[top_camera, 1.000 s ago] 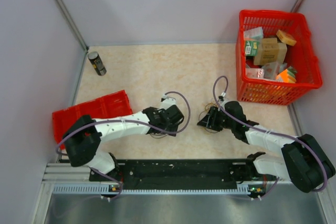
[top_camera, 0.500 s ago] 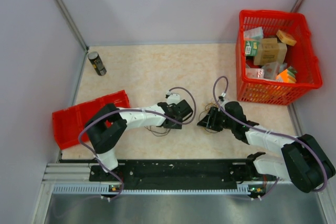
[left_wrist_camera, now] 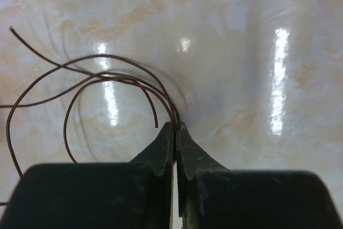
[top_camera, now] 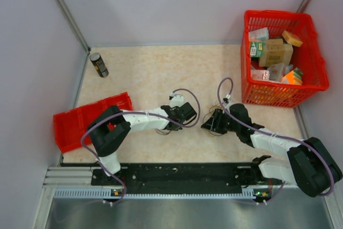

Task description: Untangle the cables

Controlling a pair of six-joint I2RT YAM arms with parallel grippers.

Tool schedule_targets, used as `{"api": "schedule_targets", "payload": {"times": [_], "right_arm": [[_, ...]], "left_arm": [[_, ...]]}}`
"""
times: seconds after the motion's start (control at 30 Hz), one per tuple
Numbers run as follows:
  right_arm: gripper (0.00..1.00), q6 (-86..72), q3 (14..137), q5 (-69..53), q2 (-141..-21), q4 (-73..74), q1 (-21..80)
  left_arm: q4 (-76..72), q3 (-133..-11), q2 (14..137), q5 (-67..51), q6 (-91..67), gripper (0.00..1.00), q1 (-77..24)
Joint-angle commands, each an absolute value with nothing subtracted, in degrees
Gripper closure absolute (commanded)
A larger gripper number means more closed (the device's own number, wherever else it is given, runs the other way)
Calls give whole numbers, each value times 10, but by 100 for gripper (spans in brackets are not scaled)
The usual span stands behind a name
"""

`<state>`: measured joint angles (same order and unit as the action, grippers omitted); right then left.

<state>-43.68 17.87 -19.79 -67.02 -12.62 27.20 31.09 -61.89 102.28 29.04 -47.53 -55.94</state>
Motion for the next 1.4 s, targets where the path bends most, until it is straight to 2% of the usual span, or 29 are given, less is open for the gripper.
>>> {"api": "schedule_targets", "payload": {"times": [0.0, 0.23, 0.67, 0.83, 1.2, 1.37], "right_arm": [[54, -431, 178, -203, -667, -154, 266], [54, -431, 180, -205, -672, -156, 267], [54, -430, 184, -209, -679, -155, 266], [54, -429, 186, -211, -683, -155, 266], [54, -429, 185, -212, -684, -154, 266], [54, -428, 185, -213, -684, -156, 266]], "left_arm": [[297, -573, 938, 304, -452, 100, -555], [280, -541, 738, 275, -353, 100, -555], [374, -574, 508, 417, -278, 100, -494], [385, -566, 500, 424, -273, 100, -432], [251, -498, 567, 222, -351, 100, -214], [223, -458, 571, 193, -396, 100, -155]]}}
